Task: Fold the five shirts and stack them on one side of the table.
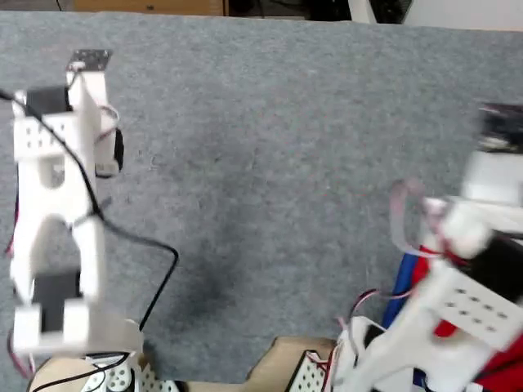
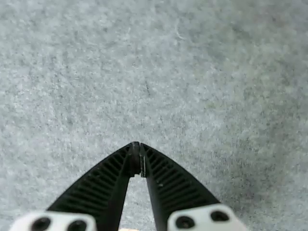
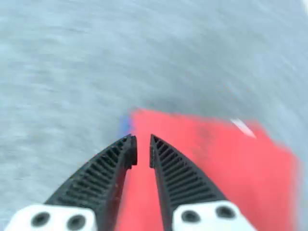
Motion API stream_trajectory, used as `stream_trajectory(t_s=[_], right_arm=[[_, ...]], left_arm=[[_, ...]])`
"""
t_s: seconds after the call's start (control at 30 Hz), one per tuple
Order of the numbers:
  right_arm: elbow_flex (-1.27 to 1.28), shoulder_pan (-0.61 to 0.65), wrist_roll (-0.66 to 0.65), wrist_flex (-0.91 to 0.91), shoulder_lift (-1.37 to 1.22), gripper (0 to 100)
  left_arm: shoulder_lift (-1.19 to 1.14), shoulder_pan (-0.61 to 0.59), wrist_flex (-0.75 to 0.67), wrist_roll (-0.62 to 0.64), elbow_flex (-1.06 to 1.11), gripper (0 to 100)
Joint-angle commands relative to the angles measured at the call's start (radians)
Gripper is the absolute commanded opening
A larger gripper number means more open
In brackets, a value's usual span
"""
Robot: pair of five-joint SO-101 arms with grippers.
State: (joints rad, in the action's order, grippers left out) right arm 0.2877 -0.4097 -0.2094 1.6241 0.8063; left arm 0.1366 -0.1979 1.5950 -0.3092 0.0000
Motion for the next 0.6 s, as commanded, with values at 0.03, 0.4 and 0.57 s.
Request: stream_trajectory(t_s=[0.03, 0.4, 0.57], right_arm=[[0.196, 0.297, 0.089, -0.181, 0.124, 0.2], [0.757, 0.325, 0.086, -0.575, 0.325, 0.5], [0.949, 0.348, 0.091, -0.71, 0.377, 0.5]], left_arm=[[0.479, -0.003, -0.226, 0.0, 0.566, 2], [1.219, -0.112, -0.48, 0.0, 1.244, 2], [1.432, -0.109, -0.514, 0.002, 1.436, 2]])
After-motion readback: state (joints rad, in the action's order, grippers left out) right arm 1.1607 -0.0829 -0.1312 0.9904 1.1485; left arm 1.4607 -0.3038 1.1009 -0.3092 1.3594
